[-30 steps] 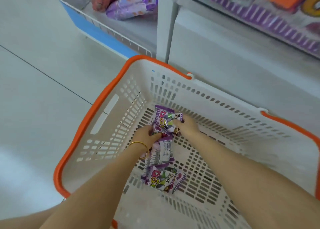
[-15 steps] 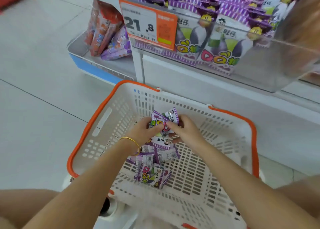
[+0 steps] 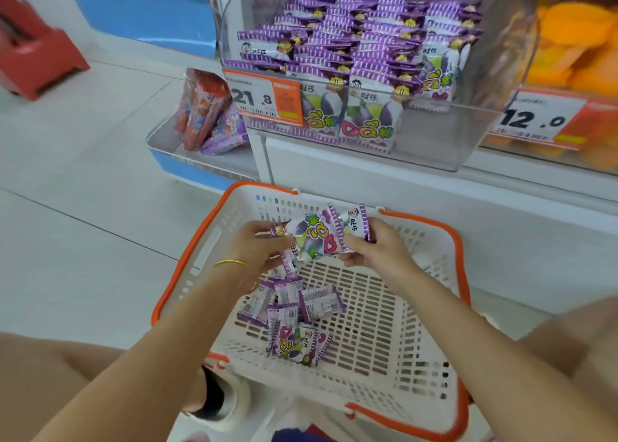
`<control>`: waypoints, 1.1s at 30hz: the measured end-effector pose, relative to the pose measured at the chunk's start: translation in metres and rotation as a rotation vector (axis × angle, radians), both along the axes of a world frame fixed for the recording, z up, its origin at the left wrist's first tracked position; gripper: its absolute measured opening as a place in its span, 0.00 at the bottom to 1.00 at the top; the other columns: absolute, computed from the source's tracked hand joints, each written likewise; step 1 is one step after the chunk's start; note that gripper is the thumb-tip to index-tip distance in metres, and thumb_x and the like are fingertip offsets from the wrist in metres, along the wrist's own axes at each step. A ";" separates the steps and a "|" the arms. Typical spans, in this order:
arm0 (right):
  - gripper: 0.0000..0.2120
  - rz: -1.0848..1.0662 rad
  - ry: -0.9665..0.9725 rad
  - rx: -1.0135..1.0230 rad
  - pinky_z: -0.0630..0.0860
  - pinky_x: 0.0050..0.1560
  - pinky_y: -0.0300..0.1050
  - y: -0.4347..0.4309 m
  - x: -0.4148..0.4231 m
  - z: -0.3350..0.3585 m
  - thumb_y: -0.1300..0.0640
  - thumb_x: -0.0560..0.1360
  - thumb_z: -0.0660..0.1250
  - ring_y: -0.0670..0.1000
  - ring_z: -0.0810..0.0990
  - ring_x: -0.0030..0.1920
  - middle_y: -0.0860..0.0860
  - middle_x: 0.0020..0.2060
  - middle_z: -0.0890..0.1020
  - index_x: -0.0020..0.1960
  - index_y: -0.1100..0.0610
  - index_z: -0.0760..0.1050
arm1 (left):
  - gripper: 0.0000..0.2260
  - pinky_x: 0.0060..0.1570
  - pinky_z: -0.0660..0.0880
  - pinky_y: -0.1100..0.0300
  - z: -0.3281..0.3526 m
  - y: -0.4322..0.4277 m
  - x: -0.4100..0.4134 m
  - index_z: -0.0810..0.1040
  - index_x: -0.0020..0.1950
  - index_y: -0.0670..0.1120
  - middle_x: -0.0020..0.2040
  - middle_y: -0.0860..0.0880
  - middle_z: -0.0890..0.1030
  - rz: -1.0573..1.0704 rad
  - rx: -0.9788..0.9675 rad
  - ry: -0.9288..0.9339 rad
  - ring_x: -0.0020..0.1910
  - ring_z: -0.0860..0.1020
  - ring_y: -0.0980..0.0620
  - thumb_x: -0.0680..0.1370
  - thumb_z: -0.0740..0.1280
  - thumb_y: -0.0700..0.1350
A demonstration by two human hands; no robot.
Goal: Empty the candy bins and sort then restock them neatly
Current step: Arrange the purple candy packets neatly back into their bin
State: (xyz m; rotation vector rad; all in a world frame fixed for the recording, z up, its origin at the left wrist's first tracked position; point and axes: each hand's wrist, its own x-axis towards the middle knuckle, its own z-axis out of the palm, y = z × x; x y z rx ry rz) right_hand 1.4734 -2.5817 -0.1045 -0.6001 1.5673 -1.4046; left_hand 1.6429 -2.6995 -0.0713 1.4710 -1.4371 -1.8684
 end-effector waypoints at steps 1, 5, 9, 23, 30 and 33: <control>0.05 0.008 -0.041 0.013 0.79 0.35 0.42 0.002 -0.001 0.000 0.66 0.78 0.64 0.51 0.81 0.33 0.58 0.41 0.80 0.52 0.59 0.73 | 0.10 0.46 0.79 0.50 0.000 -0.002 0.001 0.75 0.50 0.39 0.44 0.40 0.78 0.074 0.007 0.025 0.40 0.77 0.45 0.72 0.72 0.33; 0.02 0.015 0.147 0.116 0.74 0.30 0.38 0.004 -0.018 0.000 0.62 0.77 0.66 0.46 0.75 0.28 0.53 0.36 0.78 0.49 0.57 0.76 | 0.07 0.49 0.79 0.42 -0.002 -0.014 0.007 0.76 0.49 0.36 0.44 0.35 0.78 0.025 -0.178 -0.117 0.42 0.78 0.40 0.74 0.70 0.37; 0.07 0.139 0.386 0.158 0.71 0.36 0.42 0.005 -0.037 0.018 0.55 0.73 0.72 0.47 0.75 0.35 0.51 0.37 0.79 0.46 0.55 0.75 | 0.01 0.47 0.78 0.49 -0.001 -0.013 0.009 0.77 0.46 0.47 0.38 0.47 0.78 -0.211 -0.540 -0.331 0.39 0.76 0.46 0.76 0.68 0.42; 0.12 0.088 0.288 0.154 0.74 0.52 0.49 -0.013 0.020 -0.004 0.47 0.80 0.60 0.56 0.79 0.53 0.58 0.53 0.78 0.58 0.54 0.69 | 0.19 0.43 0.79 0.57 -0.014 0.019 -0.015 0.77 0.56 0.39 0.46 0.43 0.84 0.102 0.199 0.213 0.42 0.82 0.49 0.79 0.63 0.55; 0.14 0.140 0.237 0.181 0.69 0.35 0.36 -0.039 0.047 -0.034 0.48 0.81 0.57 0.47 0.73 0.39 0.50 0.43 0.74 0.58 0.57 0.65 | 0.37 0.61 0.73 0.46 -0.046 0.021 -0.014 0.54 0.72 0.42 0.65 0.39 0.72 -0.109 0.011 -0.165 0.60 0.75 0.42 0.73 0.70 0.56; 0.15 0.151 0.057 0.264 0.74 0.39 0.45 -0.052 0.044 -0.059 0.46 0.82 0.53 0.51 0.75 0.41 0.53 0.47 0.75 0.62 0.55 0.62 | 0.33 0.58 0.75 0.45 -0.064 0.000 0.003 0.59 0.69 0.42 0.62 0.40 0.75 -0.081 0.007 -0.254 0.57 0.77 0.42 0.73 0.71 0.53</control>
